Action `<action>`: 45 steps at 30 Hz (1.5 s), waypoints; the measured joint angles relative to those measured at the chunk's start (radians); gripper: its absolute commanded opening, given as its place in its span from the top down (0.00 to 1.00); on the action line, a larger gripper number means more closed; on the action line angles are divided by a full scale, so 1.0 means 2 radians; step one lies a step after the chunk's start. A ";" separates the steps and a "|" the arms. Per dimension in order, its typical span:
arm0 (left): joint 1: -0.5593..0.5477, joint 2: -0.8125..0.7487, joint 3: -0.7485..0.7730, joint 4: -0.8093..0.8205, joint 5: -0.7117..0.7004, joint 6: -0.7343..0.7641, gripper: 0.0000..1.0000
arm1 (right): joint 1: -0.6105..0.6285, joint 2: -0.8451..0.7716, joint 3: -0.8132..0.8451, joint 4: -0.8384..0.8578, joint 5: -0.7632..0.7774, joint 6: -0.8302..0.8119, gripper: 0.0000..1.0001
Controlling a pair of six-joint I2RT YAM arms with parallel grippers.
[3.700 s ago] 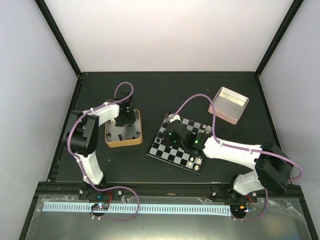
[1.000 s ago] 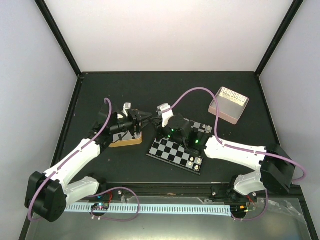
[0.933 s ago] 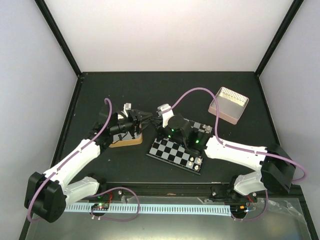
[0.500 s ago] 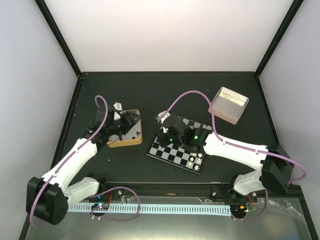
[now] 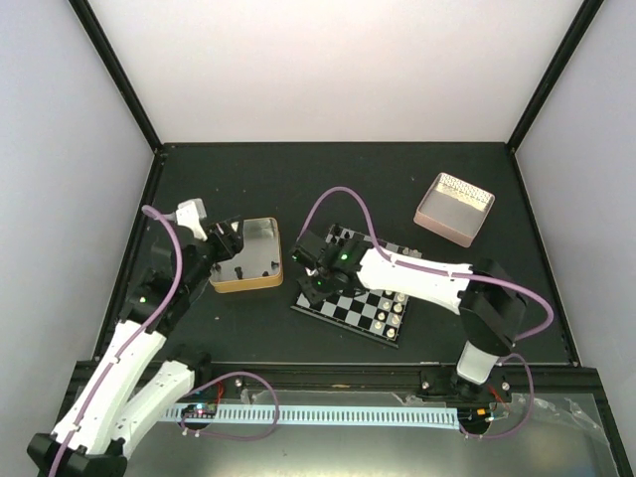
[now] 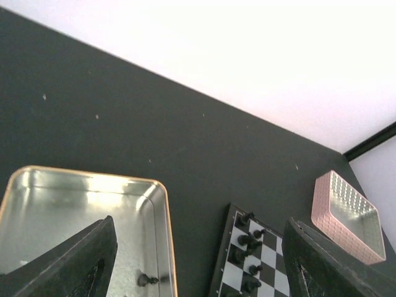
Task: Set up the chess pieces on the board
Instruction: Place the chess piece on the chessboard.
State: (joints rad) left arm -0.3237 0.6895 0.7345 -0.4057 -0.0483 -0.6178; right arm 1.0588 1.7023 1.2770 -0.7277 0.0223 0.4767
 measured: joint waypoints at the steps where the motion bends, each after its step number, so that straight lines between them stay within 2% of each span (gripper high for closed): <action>1: 0.000 -0.008 0.000 0.000 -0.006 0.007 0.24 | 0.001 0.008 0.009 -0.005 -0.001 0.000 0.97; 12: 0.000 -0.051 0.001 -0.010 -0.046 0.051 0.20 | 0.017 0.106 0.087 -0.068 -0.005 -0.003 0.96; 24: 0.000 -0.051 0.001 -0.018 -0.053 0.057 0.18 | 0.018 0.149 0.114 -0.090 -0.013 -0.002 0.94; 31: 0.000 -0.049 0.001 -0.023 -0.053 0.059 0.16 | 0.018 0.160 0.118 -0.090 -0.012 0.000 0.79; 33: 0.000 -0.049 0.001 -0.026 -0.053 0.059 0.16 | 0.018 0.160 0.118 -0.090 -0.011 0.002 0.78; 36: 0.000 -0.049 0.001 -0.030 -0.053 0.059 0.15 | 0.018 0.160 0.118 -0.090 -0.008 0.002 0.78; 40: 0.000 -0.043 0.001 -0.032 -0.053 0.059 0.14 | 0.018 0.160 0.118 -0.087 -0.003 0.006 0.85; 45: 0.000 -0.036 0.001 -0.037 -0.053 0.059 0.14 | 0.018 0.160 0.118 -0.084 0.000 0.010 0.86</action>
State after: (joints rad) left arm -0.3237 0.6182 0.7372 -0.4805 -0.1535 -0.5003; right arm 1.0939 2.0216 1.5135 -0.8967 0.0219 0.4976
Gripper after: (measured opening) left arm 0.858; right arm 0.145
